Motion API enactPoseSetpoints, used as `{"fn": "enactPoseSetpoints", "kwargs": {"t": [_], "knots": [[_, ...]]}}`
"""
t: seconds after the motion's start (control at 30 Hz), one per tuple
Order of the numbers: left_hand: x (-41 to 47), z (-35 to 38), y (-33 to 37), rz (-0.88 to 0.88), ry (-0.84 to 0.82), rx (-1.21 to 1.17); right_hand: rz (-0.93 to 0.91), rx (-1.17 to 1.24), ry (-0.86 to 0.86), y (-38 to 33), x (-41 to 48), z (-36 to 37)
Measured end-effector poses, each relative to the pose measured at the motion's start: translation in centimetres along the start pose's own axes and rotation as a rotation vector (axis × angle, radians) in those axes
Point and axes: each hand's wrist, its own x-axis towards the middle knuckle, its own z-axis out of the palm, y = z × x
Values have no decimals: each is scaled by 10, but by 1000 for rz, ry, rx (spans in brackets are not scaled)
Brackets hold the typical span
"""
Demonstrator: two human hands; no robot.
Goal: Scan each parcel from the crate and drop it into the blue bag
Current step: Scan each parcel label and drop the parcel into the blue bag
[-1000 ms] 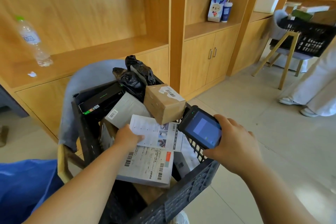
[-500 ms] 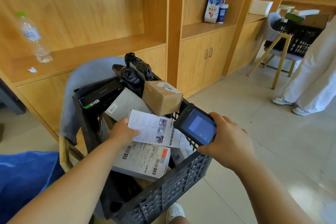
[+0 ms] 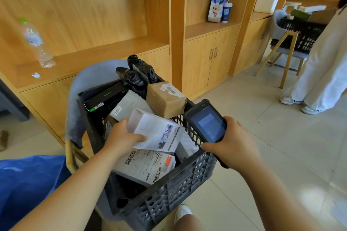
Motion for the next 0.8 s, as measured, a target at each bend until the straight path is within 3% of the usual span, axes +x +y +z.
{"fn": "enactPoseSetpoints", "kwargs": {"t": [0.1, 0.2, 0.37, 0.53, 0.73, 0.8], "knots": [[-23, -23, -6, 31, 49, -84, 6, 137, -44, -1, -6, 1], [-49, -43, -11, 55, 69, -330, 16, 307, -101, -9, -11, 2], [-83, -61, -13, 55, -60, -691, -17, 544, -205, -36, -12, 0], [-100, -64, -17, 116, -142, -700, -81, 779, -256, -55, -15, -1], [-106, -59, -10, 203, -163, -543, -169, 637, -274, -67, -30, 2], [-105, -58, -8, 155, -155, -511, -173, 607, -258, -69, -32, 2]]}}
